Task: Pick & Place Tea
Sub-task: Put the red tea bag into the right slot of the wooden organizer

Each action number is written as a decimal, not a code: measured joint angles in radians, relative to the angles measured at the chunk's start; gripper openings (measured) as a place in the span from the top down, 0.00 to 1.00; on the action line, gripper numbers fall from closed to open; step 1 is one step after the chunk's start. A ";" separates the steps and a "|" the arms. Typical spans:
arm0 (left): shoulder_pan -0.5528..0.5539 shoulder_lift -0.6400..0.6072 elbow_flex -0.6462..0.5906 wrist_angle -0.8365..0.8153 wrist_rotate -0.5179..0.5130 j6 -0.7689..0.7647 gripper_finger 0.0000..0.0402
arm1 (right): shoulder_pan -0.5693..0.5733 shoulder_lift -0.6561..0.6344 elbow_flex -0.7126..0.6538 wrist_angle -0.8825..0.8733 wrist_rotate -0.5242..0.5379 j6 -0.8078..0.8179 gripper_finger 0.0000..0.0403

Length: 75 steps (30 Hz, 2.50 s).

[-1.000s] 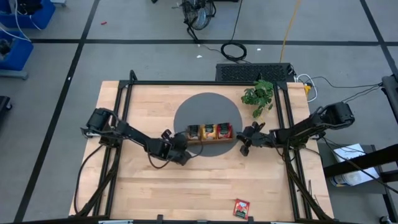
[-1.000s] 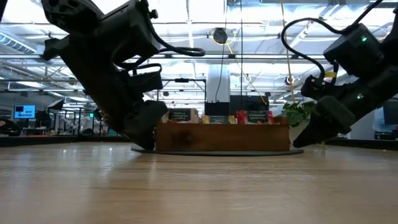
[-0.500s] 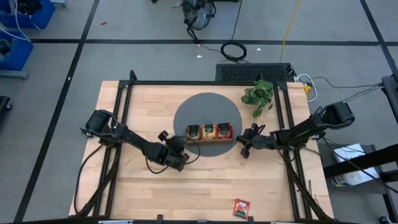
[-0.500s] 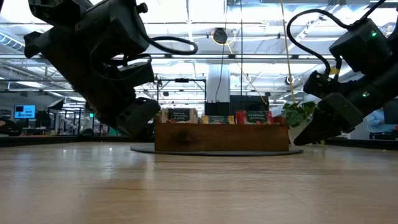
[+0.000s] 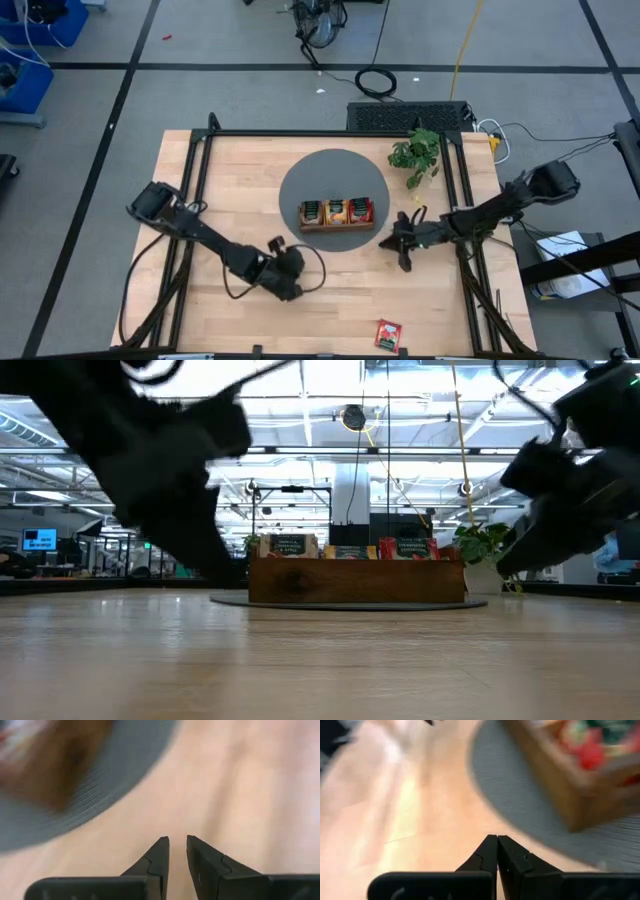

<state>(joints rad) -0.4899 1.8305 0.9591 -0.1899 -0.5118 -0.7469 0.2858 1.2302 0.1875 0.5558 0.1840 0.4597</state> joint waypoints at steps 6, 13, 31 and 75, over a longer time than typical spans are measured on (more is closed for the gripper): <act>-0.057 0.000 0.000 0.315 0.067 0.303 0.82 | 0.174 -0.046 0.034 -0.039 -0.125 0.069 1.00; -0.091 0.000 0.000 0.417 0.096 0.437 0.82 | 0.473 0.049 0.167 -0.075 -0.090 0.096 1.00; -0.067 0.000 0.000 0.419 0.092 0.395 0.82 | 0.476 0.491 0.401 -0.031 -0.344 0.033 1.00; 0.101 0.375 0.284 0.509 0.273 0.307 0.82 | 0.394 0.538 0.386 0.049 0.131 0.238 1.00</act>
<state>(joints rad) -0.3885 2.2059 1.2430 0.3191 -0.2393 -0.4401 0.6800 1.7683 0.5739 0.6048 0.3151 0.6979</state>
